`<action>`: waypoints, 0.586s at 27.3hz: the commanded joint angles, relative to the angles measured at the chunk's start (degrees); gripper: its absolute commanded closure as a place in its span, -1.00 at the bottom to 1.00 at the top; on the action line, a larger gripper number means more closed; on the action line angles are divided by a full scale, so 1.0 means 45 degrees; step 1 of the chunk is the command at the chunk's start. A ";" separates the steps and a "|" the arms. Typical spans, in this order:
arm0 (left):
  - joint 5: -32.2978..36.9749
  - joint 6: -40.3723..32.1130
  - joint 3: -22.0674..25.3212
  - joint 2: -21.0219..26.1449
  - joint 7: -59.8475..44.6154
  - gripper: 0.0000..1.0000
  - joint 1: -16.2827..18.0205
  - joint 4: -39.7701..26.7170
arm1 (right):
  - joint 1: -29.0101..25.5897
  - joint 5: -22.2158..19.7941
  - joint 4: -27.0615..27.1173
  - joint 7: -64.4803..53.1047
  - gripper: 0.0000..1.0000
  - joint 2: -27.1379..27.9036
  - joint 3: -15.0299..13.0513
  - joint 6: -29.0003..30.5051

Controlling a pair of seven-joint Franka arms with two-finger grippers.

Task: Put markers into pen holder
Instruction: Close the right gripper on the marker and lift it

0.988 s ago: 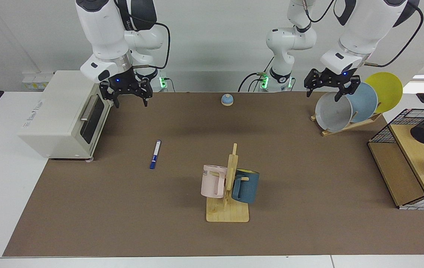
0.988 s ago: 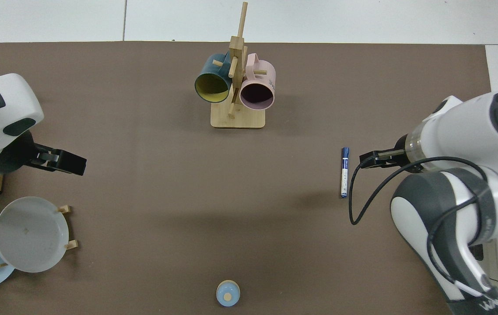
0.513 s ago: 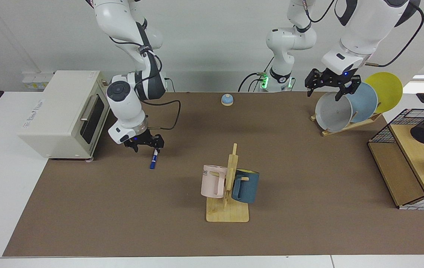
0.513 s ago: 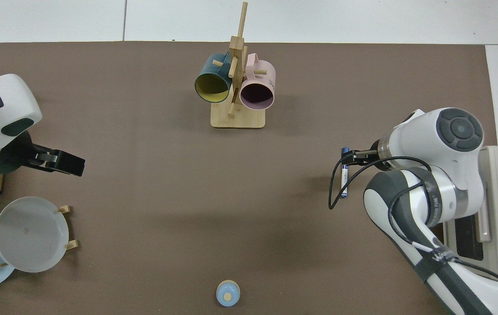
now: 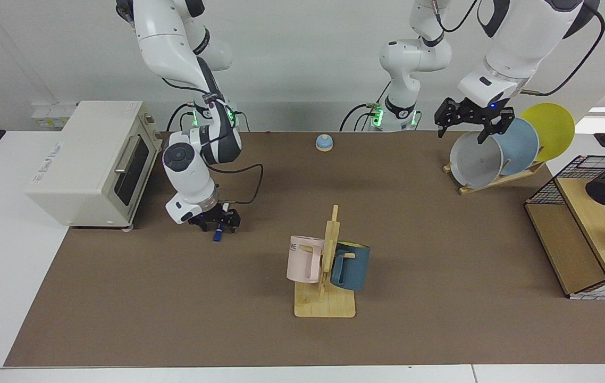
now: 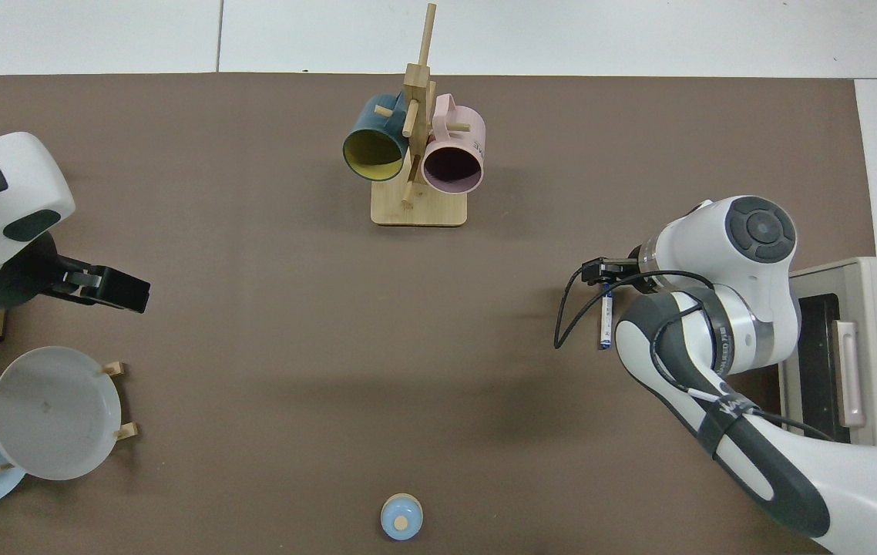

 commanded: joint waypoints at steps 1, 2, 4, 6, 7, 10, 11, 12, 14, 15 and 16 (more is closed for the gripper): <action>0.0041 -0.0096 -0.0120 -0.0341 0.0210 -1.00 0.0217 -0.0356 | -0.0120 -0.1022 0.0031 0.0204 -0.35 -0.0067 0.0056 -0.0349; 0.0041 -0.0096 -0.0139 -0.0341 0.0210 -1.00 0.0217 -0.0356 | -0.0159 -0.1217 0.0051 0.0107 -0.22 -0.0067 0.0075 -0.0564; 0.0041 -0.0096 -0.0139 -0.0341 0.0210 -1.00 0.0217 -0.0356 | -0.0218 -0.1472 0.0090 -0.0205 -0.02 -0.0067 0.0076 -0.0896; 0.0021 -0.0096 -0.0139 -0.0341 0.0210 -1.00 0.0217 -0.0356 | -0.0257 -0.1512 0.0168 -0.0538 0.18 -0.0106 0.0076 -0.1092; 0.0021 -0.0096 -0.0139 -0.0341 0.0210 -1.00 0.0217 -0.0356 | -0.0276 -0.1492 0.0168 -0.0597 0.34 -0.0145 0.0076 -0.1132; 0.0021 -0.0096 -0.0139 -0.0341 0.0210 -1.00 0.0217 -0.0356 | -0.0316 -0.1492 0.0265 -0.0617 0.64 -0.0165 0.0095 -0.1443; 0.0021 -0.0096 -0.0139 -0.0341 0.0210 -1.00 0.0217 -0.0356 | -0.0296 -0.1512 0.0324 -0.0617 0.75 -0.0165 0.0095 -0.1561; 0.0021 -0.0096 -0.0139 -0.0341 0.0210 -1.00 0.0217 -0.0356 | -0.0296 -0.1492 0.0363 -0.0617 0.83 -0.0184 0.0095 -0.1620; 0.0021 -0.0096 -0.0139 -0.0341 0.0210 -1.00 0.0217 -0.0356 | -0.0296 -0.1512 0.0422 -0.0617 0.97 -0.0204 0.0115 -0.1698; 0.0021 -0.0096 -0.0159 -0.0341 0.0210 -1.00 0.0217 -0.0356 | -0.0296 -0.1492 0.0461 -0.0598 1.00 -0.0242 0.0115 -0.1776; 0.0021 -0.0096 -0.0140 -0.0341 0.0210 -1.00 0.0217 -0.0356 | -0.0296 -0.1473 0.0481 -0.0598 1.00 -0.0282 0.0115 -0.1835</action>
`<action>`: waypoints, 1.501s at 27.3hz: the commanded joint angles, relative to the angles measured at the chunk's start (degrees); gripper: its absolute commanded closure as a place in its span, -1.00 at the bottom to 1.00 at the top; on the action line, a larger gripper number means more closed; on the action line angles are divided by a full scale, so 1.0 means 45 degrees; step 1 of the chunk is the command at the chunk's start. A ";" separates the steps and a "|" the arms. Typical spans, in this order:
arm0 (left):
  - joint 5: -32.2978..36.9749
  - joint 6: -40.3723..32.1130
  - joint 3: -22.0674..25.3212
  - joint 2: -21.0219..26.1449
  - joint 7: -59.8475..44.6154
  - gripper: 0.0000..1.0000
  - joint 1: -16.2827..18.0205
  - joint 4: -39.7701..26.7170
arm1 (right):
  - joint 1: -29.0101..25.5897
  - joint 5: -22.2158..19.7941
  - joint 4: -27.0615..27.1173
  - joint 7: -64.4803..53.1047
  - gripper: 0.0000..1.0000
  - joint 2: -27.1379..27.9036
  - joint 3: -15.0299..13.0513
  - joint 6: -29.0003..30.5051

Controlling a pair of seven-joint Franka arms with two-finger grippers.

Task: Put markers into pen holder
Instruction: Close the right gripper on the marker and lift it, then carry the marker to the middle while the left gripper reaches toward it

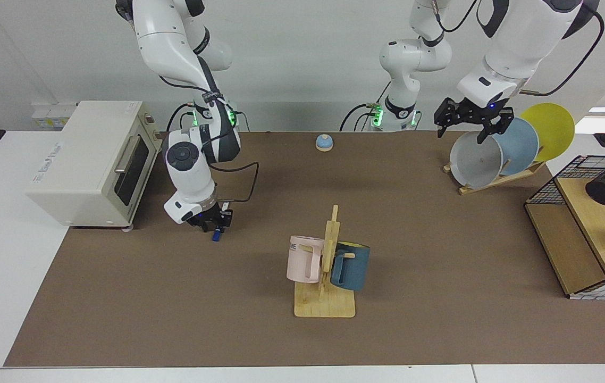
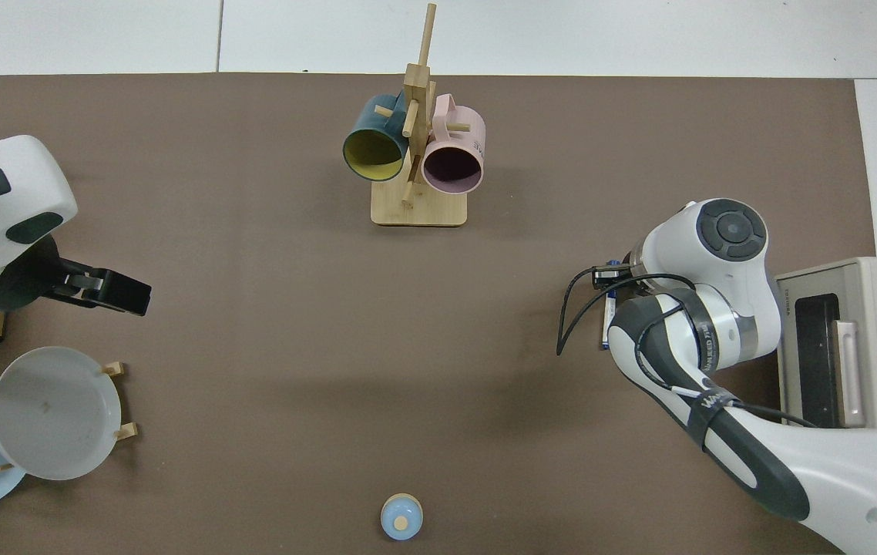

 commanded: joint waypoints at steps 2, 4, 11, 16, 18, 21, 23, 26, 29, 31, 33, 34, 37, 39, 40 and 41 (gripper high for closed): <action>0.0022 -0.0078 -0.0123 -0.0329 0.0184 -1.00 0.0217 -0.0337 | -0.0197 -0.0130 0.0237 -0.0284 1.00 -0.0237 0.0154 -0.0543; 0.0022 -0.0078 -0.0143 -0.0329 0.0184 -1.00 0.0217 -0.0337 | -0.0197 -0.0052 0.0315 -0.0284 1.00 -0.0316 0.0154 -0.0660; -0.0037 -0.0058 -0.0143 -0.0329 0.0164 -1.00 0.0197 -0.0317 | 0.0037 0.0785 0.1252 -0.0050 1.00 -0.0901 0.0213 -0.1792; -0.0037 -0.0038 -0.0280 -0.0329 -0.0012 -1.00 0.0158 -0.0200 | -0.0080 0.1628 0.2541 -0.0790 1.00 -0.4417 0.0115 -0.6498; -0.0037 -0.0058 -0.0280 -0.0329 -0.0012 -1.00 0.0158 -0.0200 | -0.0099 0.1706 0.2815 -0.0986 1.00 -0.4476 0.0096 -0.6773; -0.0037 -0.0058 -0.0280 -0.0348 -0.0012 -1.00 0.0178 -0.0200 | -0.0080 0.1824 0.2835 -0.0987 1.00 -0.4534 0.0076 -0.6813; -0.0037 -0.0077 -0.0280 -0.0348 0.0008 -1.00 0.0178 -0.0200 | -0.0080 0.1824 0.2835 -0.0987 1.00 -0.4574 0.0076 -0.6813; -0.0037 -0.0078 -0.0280 -0.0348 0.0008 -1.00 0.0158 -0.0200 | -0.0080 0.1824 0.2835 -0.0987 1.00 -0.4574 0.0076 -0.6794; -0.0037 -0.0078 -0.0280 -0.0348 0.0008 -1.00 0.0158 -0.0200 | -0.0061 0.1824 0.2835 -0.0987 1.00 -0.4574 0.0076 -0.6774; -0.0037 -0.0078 -0.0299 -0.0348 0.0008 -1.00 0.0158 -0.0200 | -0.0060 0.1824 0.2835 -0.0968 1.00 -0.4574 0.0095 -0.6716; -0.0037 -0.0078 -0.0280 -0.0348 -0.0012 -1.00 0.0158 -0.0200 | -0.0060 0.1843 0.2835 -0.0928 1.00 -0.4593 0.0096 -0.6657; -0.0037 -0.0078 -0.0280 -0.0329 -0.0012 -1.00 0.0158 -0.0200 | -0.0060 0.1843 0.2835 -0.0870 1.00 -0.4574 0.0096 -0.6637; -0.0037 -0.0058 -0.0299 -0.0329 -0.0012 -1.00 0.0158 -0.0200 | -0.0022 0.1843 0.2835 -0.0772 1.00 -0.4574 0.0096 -0.6618; -0.0037 -0.0058 -0.0280 -0.0348 -0.0012 -1.00 0.0158 -0.0200 | -0.0002 0.1901 0.2835 -0.0675 1.00 -0.4574 0.0096 -0.6618; -0.0037 -0.0058 -0.0299 -0.0348 -0.0012 -1.00 0.0158 -0.0200 | 0.0018 0.1998 0.2835 -0.0500 1.00 -0.4574 0.0096 -0.6618; -0.0037 -0.0058 -0.0299 -0.0348 -0.0012 -1.00 0.0158 -0.0200 | 0.0037 0.2096 0.2816 -0.0228 1.00 -0.4574 0.0096 -0.6618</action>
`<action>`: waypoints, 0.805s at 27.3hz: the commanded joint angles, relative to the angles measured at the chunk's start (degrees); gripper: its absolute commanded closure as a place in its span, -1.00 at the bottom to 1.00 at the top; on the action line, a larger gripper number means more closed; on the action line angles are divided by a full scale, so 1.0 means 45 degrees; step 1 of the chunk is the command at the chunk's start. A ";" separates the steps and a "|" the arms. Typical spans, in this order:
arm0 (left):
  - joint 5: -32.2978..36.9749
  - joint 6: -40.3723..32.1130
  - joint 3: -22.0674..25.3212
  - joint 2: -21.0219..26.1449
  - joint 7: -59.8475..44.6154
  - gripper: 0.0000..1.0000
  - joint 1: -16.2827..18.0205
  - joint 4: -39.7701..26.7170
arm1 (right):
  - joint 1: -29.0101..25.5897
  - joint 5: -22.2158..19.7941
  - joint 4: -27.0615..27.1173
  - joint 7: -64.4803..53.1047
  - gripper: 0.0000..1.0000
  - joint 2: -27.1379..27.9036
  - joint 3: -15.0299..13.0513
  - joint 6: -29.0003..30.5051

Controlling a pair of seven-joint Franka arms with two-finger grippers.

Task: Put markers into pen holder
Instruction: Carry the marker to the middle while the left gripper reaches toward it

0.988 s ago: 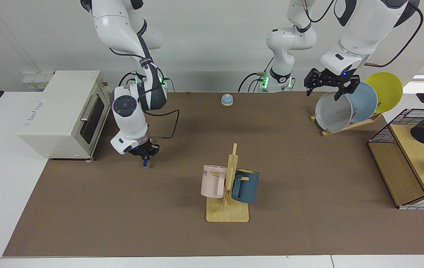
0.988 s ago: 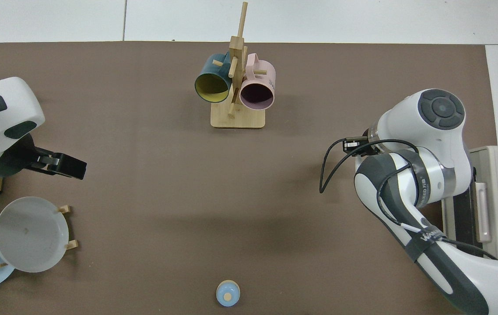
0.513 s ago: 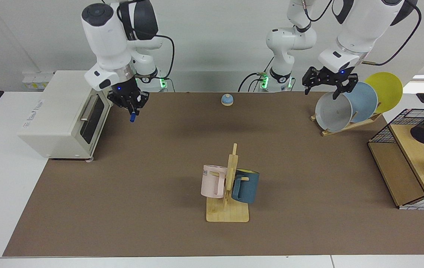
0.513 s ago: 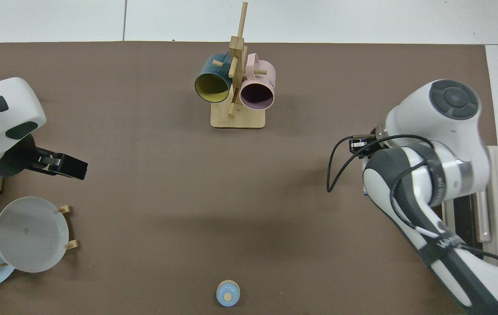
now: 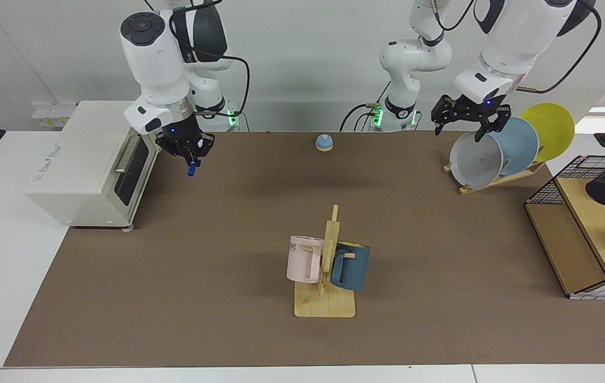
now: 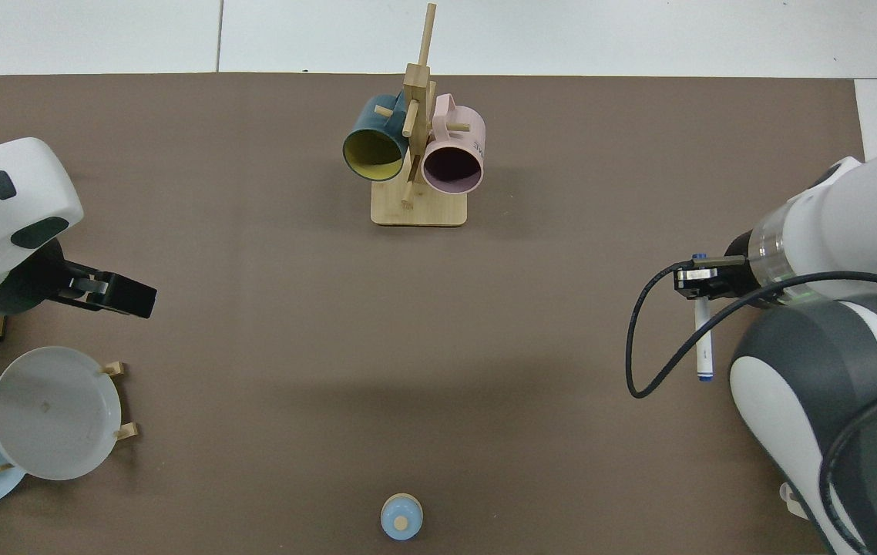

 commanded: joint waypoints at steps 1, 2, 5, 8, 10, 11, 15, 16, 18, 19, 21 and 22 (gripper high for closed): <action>-0.0021 -0.0056 -0.0131 -0.0230 -0.0004 -1.00 0.0159 -0.0197 | -0.0032 0.0526 -0.0072 0.0754 1.00 -0.0089 0.0050 0.0236; -0.0021 -0.0056 -0.0131 -0.0230 -0.0004 -1.00 0.0159 -0.0197 | -0.0013 0.0604 -0.0072 0.1299 1.00 -0.0089 0.0050 0.0255; -0.0021 -0.0056 -0.0131 -0.0230 -0.0004 -1.00 0.0159 -0.0197 | 0.0026 0.0916 -0.0072 0.3290 1.00 -0.0089 0.0147 0.0411; -0.0021 -0.0056 -0.0131 -0.0230 0.0035 -1.00 0.0159 -0.0197 | 0.0046 0.1209 -0.0072 0.5398 1.00 -0.0108 0.0206 0.0548; -0.0021 -0.0056 -0.0131 -0.0230 0.0113 -1.00 0.0159 -0.0197 | 0.0221 0.1463 -0.0072 0.6806 1.00 -0.0089 0.0245 0.0568; -0.0021 -0.0056 -0.0131 -0.0230 0.0152 -1.00 0.0178 -0.0197 | 0.0338 0.1580 -0.0072 0.7489 1.00 -0.0089 0.0265 0.0568; -0.0021 -0.0017 -0.0131 -0.0230 0.0230 -1.00 0.0198 -0.0197 | 0.0670 0.1874 -0.0072 1.0516 1.00 -0.0089 0.0265 0.0606; -0.0021 -0.0017 -0.0131 -0.0230 0.0230 -1.00 0.0217 -0.0197 | 0.0749 0.1874 -0.0072 1.1084 1.00 -0.0089 0.0265 0.0645; -0.0021 0.0002 -0.0131 -0.0230 0.0250 -0.99 0.0218 -0.0197 | 0.0963 0.1894 -0.0072 1.2179 1.00 -0.0108 0.0284 0.0646; -0.0021 0.0022 -0.0131 -0.0230 0.0327 -0.99 0.0218 -0.0197 | 0.1100 0.1894 -0.0072 1.2686 1.00 -0.0108 0.0284 0.0665; -0.0021 0.0041 -0.0112 -0.0230 0.0658 -0.99 0.0218 -0.0197 | 0.1354 0.1874 -0.0072 1.3508 1.00 -0.0108 0.0284 0.0860; -0.0021 0.0042 -0.0073 -0.0230 0.0911 -0.99 0.0218 -0.0197 | 0.1451 0.1874 -0.0072 1.3956 1.00 -0.0108 0.0284 0.1015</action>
